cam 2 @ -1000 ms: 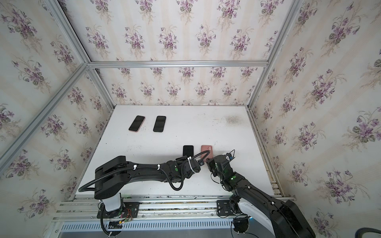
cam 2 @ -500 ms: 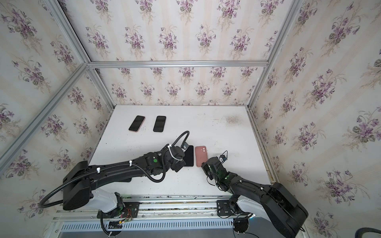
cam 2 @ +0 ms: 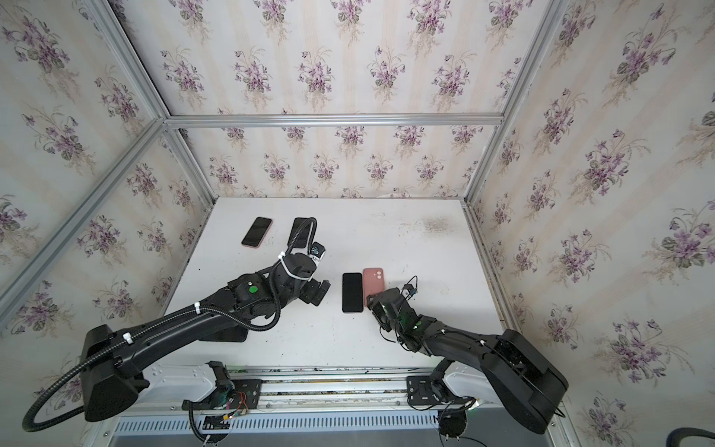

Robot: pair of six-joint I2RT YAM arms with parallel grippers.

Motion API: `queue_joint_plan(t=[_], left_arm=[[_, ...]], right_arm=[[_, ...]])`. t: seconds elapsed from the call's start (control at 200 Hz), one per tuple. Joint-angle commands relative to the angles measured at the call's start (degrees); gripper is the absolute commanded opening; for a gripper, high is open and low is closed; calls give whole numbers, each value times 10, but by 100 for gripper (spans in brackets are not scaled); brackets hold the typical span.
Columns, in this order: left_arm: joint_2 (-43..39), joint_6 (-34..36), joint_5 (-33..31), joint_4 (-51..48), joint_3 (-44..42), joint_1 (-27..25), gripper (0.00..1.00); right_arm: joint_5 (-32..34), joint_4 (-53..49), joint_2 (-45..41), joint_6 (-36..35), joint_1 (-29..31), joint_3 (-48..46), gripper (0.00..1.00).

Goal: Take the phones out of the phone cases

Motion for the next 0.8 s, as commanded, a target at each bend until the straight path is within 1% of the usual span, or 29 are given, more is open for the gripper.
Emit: queue_joint_plan(t=[0.0, 0.035, 0.145, 0.23, 0.265, 0.335, 0.405, 0.45, 0.49, 0.5, 0.515, 0.615, 0.7, 0.795], left_arm=[[-14, -18, 2, -20, 5, 13, 100], [-18, -22, 5, -22, 5, 19, 100], [-25, -30, 13, -25, 2, 36, 100], [-25, -36, 18, -29, 3, 48, 100], [-44, -41, 24, -32, 5, 54, 100], [-49, -55, 50, -37, 12, 71, 100], [-54, -74, 88, -41, 17, 91, 100], [-56, -91, 117, -47, 21, 105, 100], [-56, -108, 150, -55, 24, 121, 100], [-56, -114, 158, -57, 25, 125, 100], [-56, -122, 169, -60, 25, 132, 100], [-58, -175, 240, -79, 19, 172, 100], [-65, -212, 287, -90, 0, 201, 100], [-81, -246, 310, -99, -24, 227, 100]], right_arm=[[2, -107, -35, -13, 0, 15, 73], [3, -136, -52, -14, 1, 19, 78], [21, -230, -109, -24, 1, 34, 82], [29, -282, -137, -54, -2, 51, 84], [28, -302, -142, -67, -6, 59, 84], [4, -321, -139, -118, -30, 80, 83], [-30, -360, -114, -182, -67, 120, 81], [-48, -381, -91, -239, -90, 151, 81], [-53, -405, -66, -289, -95, 182, 80], [-53, -411, -60, -302, -112, 190, 80], [-52, -421, -51, -321, -120, 202, 80], [-65, -455, 30, -432, -140, 266, 77], [-77, -459, 91, -495, -151, 299, 73], [-85, -448, 139, -533, -163, 323, 68]])
